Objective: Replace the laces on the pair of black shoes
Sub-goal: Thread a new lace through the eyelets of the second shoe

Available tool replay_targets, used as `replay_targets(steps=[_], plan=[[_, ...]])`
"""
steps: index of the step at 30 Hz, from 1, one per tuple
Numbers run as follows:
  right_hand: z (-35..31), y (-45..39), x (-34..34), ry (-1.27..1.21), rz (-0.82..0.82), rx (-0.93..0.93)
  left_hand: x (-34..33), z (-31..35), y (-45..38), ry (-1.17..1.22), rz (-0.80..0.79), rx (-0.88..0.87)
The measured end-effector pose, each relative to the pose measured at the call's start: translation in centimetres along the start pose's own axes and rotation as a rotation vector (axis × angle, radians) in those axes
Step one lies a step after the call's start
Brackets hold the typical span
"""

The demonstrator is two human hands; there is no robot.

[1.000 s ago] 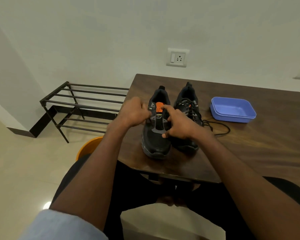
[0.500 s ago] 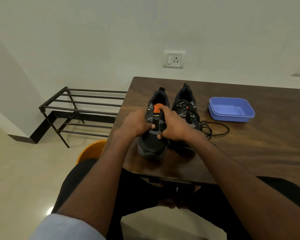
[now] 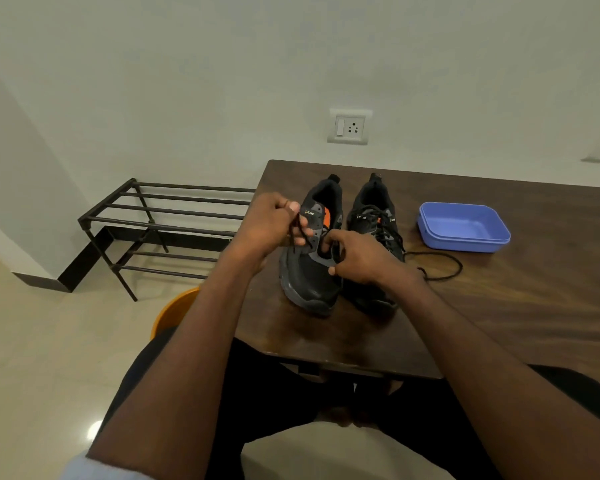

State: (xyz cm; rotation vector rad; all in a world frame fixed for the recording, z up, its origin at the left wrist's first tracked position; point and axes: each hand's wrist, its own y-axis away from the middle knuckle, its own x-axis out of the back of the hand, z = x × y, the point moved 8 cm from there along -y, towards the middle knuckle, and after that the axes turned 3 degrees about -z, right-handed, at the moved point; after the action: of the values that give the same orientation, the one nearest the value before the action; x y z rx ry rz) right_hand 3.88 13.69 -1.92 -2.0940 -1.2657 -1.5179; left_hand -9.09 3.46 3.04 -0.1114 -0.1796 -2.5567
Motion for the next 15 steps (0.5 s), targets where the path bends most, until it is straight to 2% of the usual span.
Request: replay_targets(steps=[3, 6, 8, 10, 12, 15], plan=[[-0.3, -0.2, -0.5, -0.059, -0.023, -0.008, 0.0, -1.1, -0.6, -0.149, 0.004, 0.028], [-1.3, 0.2, -1.1, -0.023, 0.083, -0.019, 0.0, -2.1, -1.2, -0.522, 0.02, -0.002], [-1.7, 0.4, -1.7, 0.085, 0.145, -0.012, -0.8, -2.8, -1.2, -0.799, -0.048, -0.004], [-1.9, 0.5, -2.0, 0.131, 0.163, -0.004, -1.0, -3.5, -1.1, -0.968, -0.081, 0.024], [-1.7, 0.4, -1.9, 0.094, 0.147, -0.005, -0.2, -3.6, -1.5, -0.966, -0.025, 0.015], [-1.3, 0.2, -1.6, 0.052, 0.11, 0.006, 0.8, -2.0, -1.4, -0.831, 0.088, -0.096]])
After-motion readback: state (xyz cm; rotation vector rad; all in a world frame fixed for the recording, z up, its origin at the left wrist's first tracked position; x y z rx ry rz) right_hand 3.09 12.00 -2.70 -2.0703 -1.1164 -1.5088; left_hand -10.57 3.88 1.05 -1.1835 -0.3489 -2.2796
